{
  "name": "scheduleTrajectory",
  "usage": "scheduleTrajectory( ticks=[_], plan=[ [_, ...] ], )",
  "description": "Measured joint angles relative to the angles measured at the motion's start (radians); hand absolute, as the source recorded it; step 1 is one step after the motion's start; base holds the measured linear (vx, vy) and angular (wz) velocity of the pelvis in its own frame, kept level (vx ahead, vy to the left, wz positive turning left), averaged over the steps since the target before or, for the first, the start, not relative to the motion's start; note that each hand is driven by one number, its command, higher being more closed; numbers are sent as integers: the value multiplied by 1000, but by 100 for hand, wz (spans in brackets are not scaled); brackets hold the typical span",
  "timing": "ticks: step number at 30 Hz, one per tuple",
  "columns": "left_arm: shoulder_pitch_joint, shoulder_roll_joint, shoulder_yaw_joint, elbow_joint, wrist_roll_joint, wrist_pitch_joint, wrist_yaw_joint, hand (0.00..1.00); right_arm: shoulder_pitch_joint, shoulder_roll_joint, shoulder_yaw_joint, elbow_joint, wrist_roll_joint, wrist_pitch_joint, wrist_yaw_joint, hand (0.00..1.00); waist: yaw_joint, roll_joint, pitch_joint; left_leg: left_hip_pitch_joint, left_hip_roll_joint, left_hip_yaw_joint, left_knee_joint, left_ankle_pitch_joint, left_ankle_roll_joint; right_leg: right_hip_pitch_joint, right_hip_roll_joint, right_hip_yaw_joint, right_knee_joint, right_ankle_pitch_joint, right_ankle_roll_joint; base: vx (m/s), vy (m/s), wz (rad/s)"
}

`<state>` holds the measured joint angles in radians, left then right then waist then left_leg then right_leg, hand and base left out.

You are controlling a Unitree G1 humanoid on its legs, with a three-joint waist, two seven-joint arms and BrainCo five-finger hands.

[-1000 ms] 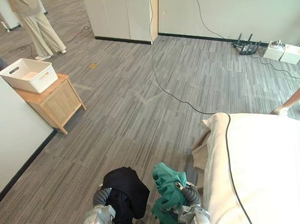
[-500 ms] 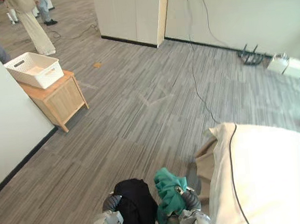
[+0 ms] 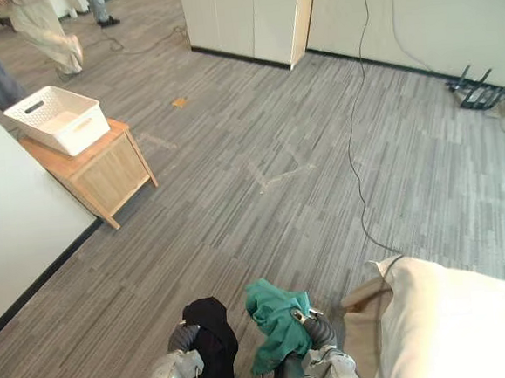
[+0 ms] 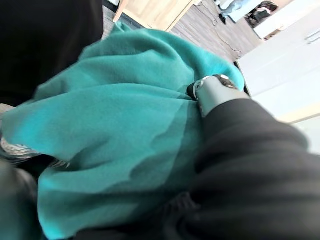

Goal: Tidy the bed and pick cloth on bed and put in laundry

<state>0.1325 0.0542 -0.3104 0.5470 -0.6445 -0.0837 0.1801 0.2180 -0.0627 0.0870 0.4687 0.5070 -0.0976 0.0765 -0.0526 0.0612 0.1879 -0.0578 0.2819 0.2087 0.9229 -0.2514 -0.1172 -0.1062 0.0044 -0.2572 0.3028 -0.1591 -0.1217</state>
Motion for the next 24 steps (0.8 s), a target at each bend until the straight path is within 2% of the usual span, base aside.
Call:
scheduleTrajectory(
  ticks=[2,3,4,6,8,9,10,12,13,14,15,16,17,19,21,22,23,24],
  plan=[
    [2,-9,1,1,-6,-13,-9,100,-5,2,-3,2,0,-12,4,100,6,-13,22,-43,9,-18,124,-1,0,128,22,16,-80,-11,-17,531,-257,-26],
    [2,-11,4,-2,-12,-23,-21,100,-11,1,-6,2,0,-20,10,100,16,-19,27,-88,-21,-34,127,-2,0,182,32,39,-127,-15,-24,539,-251,-39],
    [1,-13,9,-3,-12,-32,-27,100,-20,0,-10,2,0,-23,17,100,17,-13,32,-120,-46,-46,107,-3,-1,212,39,48,-154,-17,-26,394,-164,-43],
    [3,-19,21,-5,-12,-48,-30,100,-28,1,-23,2,-1,-31,34,100,22,-2,41,-182,-111,-47,-6,-6,4,261,49,71,-196,-24,-37,348,-75,-45],
    [18,-30,38,-12,-13,-59,-28,100,-25,1,-23,-1,-3,-31,39,100,50,-8,50,-225,-184,8,-227,3,12,311,48,107,-240,-30,-41,397,-17,-58],
    [20,-30,38,-13,-13,-59,-28,100,-22,2,-25,-1,-3,-29,39,100,51,-14,56,-230,-215,24,-349,36,22,334,46,107,-259,-37,-28,432,13,-30],
    [17,-34,38,-14,-13,-59,-26,100,-20,3,-28,-3,-3,-28,39,100,46,-16,68,-220,-244,44,-511,110,35,367,48,105,-273,-50,-6,284,12,-11],
    [19,-48,36,-15,-13,-60,-23,100,10,2,-34,-12,-3,-28,40,100,46,-10,70,-201,-256,88,-731,249,46,414,64,99,-290,-70,28,338,52,-9],
    [20,-49,35,-15,-13,-60,-21,100,25,3,-34,-22,-2,-28,44,100,47,-9,70,-196,-255,111,-779,289,58,437,70,100,-292,-87,40,479,119,-16],
    [21,-50,35,-15,-13,-60,-20,100,52,1,-33,-40,-2,-28,56,100,46,-6,69,-189,-246,165,-814,334,97,471,82,100,-289,-126,51,405,126,-17],
    [21,-45,38,-16,-13,-63,-18,100,68,3,-31,-45,-2,-28,67,100,49,-8,65,-184,-235,199,-802,413,191,491,77,99,-275,-175,59,414,136,-2],
    [12,-44,38,-13,-12,-64,-15,100,65,4,-29,-41,-2,-28,71,100,41,-31,63,-187,-258,216,-778,396,260,503,55,93,-258,-198,70,426,147,14],
    [0,-48,38,-20,-12,-65,-7,100,61,3,-27,-41,-2,-29,74,100,44,-51,62,-191,-279,229,-767,346,260,486,26,81,-222,-202,83,511,184,23],
    [-13,-60,36,-42,-13,-77,1,100,49,-7,-27,-40,-2,-29,75,100,63,-55,57,-179,-306,251,-786,311,267,437,-11,73,-144,-184,114,419,185,10],
    [-2,-72,34,-52,-12,-80,2,100,47,-16,-24,-35,-2,-29,73,100,72,-66,51,-117,-360,239,-828,282,293,365,-61,72,88,-162,155,464,244,29],
    [14,-66,32,-52,-10,-80,0,100,52,-14,-20,-35,-3,-30,69,100,69,-76,35,-73,-391,205,-845,261,289,278,-104,75,325,-98,259,530,260,53],
    [20,-67,23,-53,-10,-81,0,100,54,-11,-15,-34,-3,-31,66,100,67,-82,25,-55,-404,184,-852,250,290,227,-125,82,435,-53,305,461,203,67],
    [21,-53,13,-52,-9,-82,0,100,52,-5,-5,-34,-9,-34,63,100,64,-87,22,-23,-419,155,-850,230,285,153,-161,81,604,-31,323,486,176,63]
  ],
)
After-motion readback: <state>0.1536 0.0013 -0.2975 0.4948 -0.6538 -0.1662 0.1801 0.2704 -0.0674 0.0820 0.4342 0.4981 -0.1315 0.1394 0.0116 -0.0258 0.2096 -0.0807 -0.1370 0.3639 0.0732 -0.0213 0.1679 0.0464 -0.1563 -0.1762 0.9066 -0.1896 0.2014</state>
